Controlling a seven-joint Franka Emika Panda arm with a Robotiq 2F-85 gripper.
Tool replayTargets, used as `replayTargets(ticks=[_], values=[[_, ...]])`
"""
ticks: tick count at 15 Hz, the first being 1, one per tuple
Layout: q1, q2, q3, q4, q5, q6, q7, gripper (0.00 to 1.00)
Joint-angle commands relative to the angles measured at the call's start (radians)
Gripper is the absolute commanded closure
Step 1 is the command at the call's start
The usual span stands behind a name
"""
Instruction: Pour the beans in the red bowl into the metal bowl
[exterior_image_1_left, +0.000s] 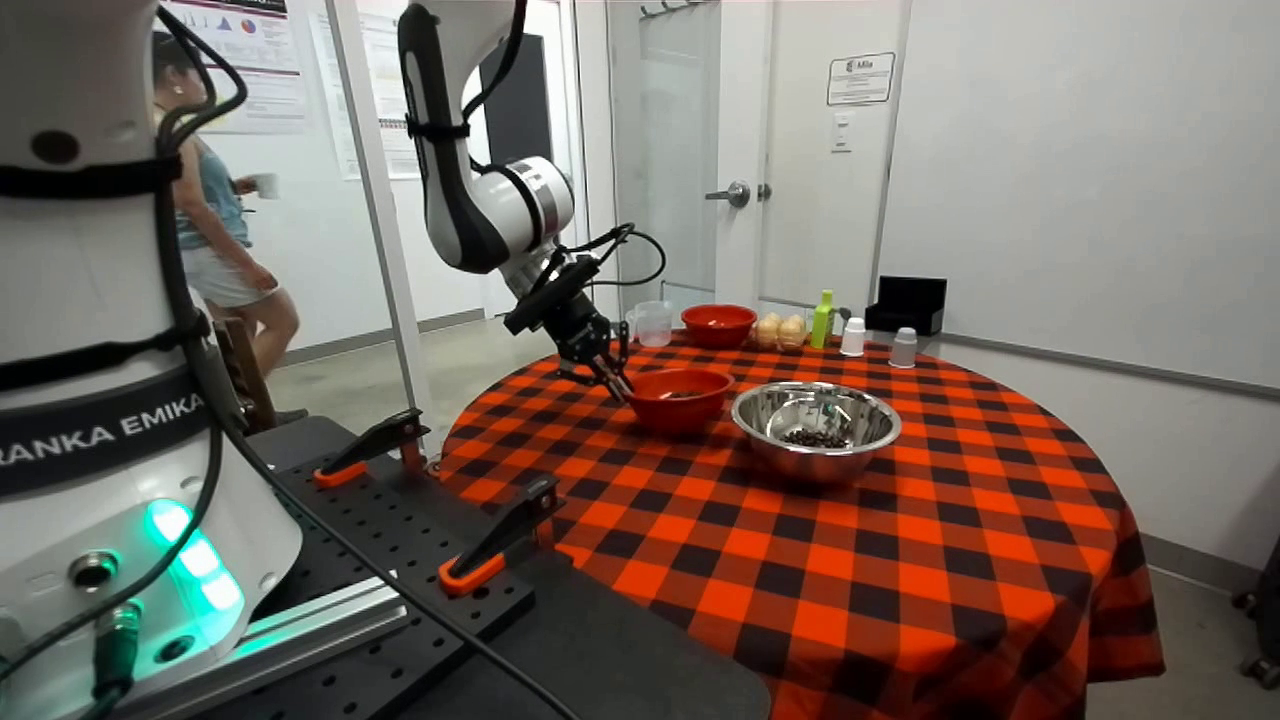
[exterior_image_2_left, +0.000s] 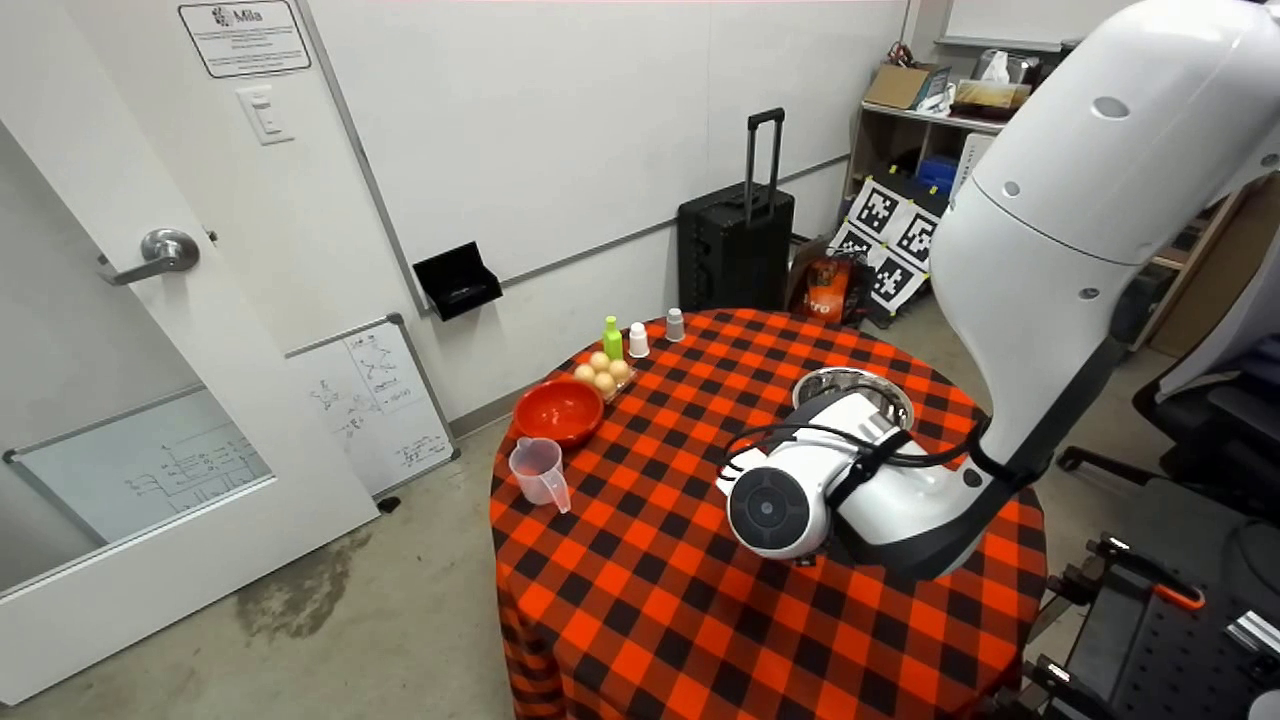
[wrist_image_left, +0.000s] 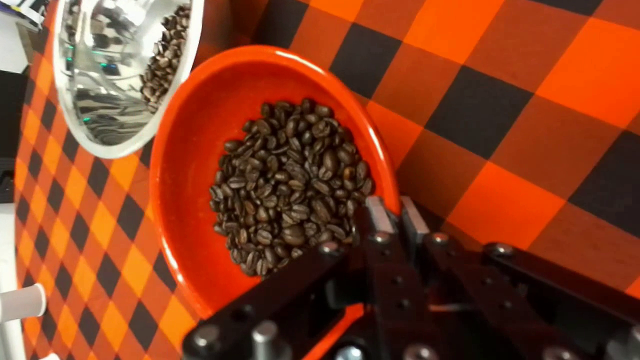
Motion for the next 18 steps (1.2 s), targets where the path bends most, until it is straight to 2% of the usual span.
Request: replayTargets(ticks=[1,5,8,9,10,14,18], values=[[-0.038,0.009,0.033,0.016,0.05,0.055,-0.018,0.98],[-0.056,0.011,0.048,0.011,0.173,0.114,-0.038,0.98],[-0.032,0.008,0.029,0.008,0.198,0.131,-0.024,0.98],[-0.028,0.006,0.026,0.008,0.205,0.132,-0.023,0.68],[-0.024,0.001,0.022,0.007,0.205,0.135,-0.019,0.66],[-0.021,-0.051,0.017,-0.014,0.21,0.15,-0.007,0.37],[-0.047,-0.17,0.027,-0.075,0.295,0.15,-0.025,0.08]])
